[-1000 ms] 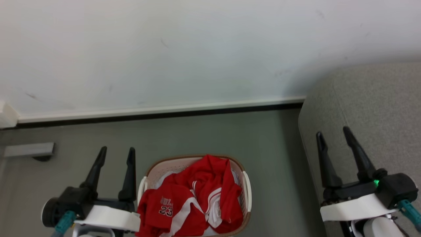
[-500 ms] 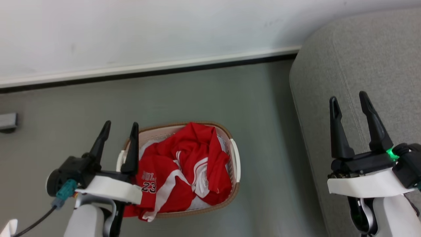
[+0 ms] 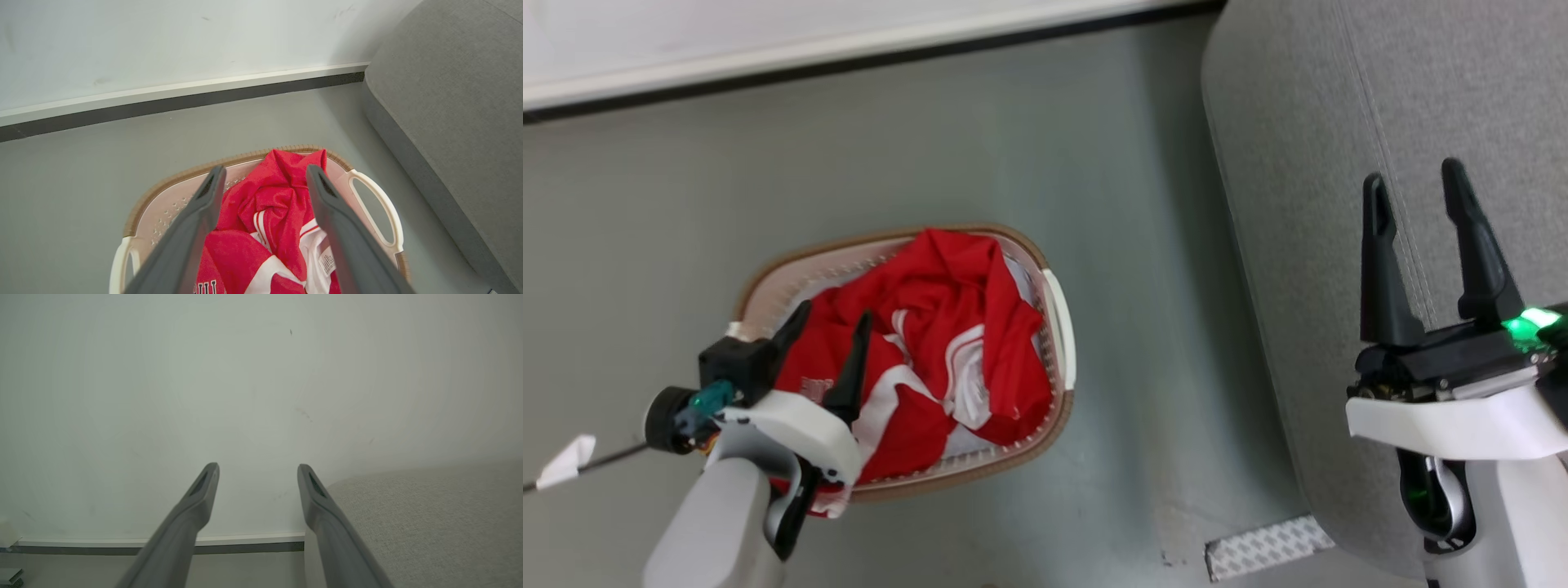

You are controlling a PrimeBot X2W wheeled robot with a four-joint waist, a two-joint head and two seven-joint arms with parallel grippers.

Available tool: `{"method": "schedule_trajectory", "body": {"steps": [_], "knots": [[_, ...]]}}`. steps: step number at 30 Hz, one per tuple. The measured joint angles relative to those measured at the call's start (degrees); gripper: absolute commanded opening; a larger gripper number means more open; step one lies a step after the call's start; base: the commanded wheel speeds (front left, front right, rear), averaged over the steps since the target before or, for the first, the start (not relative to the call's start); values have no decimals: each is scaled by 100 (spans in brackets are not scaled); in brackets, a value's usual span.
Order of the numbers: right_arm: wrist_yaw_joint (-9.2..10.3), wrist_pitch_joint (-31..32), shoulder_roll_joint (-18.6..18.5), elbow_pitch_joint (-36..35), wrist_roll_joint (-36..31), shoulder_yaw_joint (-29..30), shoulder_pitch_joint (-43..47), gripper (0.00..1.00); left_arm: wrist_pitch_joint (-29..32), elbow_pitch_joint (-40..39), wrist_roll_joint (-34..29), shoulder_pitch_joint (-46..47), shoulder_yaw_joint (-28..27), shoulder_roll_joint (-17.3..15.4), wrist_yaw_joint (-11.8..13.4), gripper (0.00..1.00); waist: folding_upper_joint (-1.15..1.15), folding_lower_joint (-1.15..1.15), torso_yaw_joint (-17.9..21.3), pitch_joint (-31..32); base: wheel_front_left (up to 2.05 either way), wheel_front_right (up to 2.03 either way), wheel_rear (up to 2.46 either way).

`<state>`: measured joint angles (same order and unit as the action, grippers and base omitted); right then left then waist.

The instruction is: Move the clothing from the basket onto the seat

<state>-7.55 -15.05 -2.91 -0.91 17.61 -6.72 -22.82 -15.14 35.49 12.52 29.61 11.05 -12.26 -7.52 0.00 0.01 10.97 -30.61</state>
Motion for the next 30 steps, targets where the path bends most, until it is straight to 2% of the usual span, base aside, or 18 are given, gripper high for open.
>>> {"method": "schedule_trajectory", "body": {"steps": [11,18,30], "knots": [[0,0,-1,-157,263,16,-196,100,211,1738,699,944,1762,-668,-1,100,0,0,417,-689,0,0,0],[0,0,-2,-247,413,-57,-338,100,669,2334,1121,1370,2767,-1022,-1,100,0,-1,651,-1117,0,0,0],[-1,0,-2,-336,682,-97,-412,100,1147,2911,1418,1909,3841,-1412,-1,100,0,-1,1086,-1743,0,0,0]]}}
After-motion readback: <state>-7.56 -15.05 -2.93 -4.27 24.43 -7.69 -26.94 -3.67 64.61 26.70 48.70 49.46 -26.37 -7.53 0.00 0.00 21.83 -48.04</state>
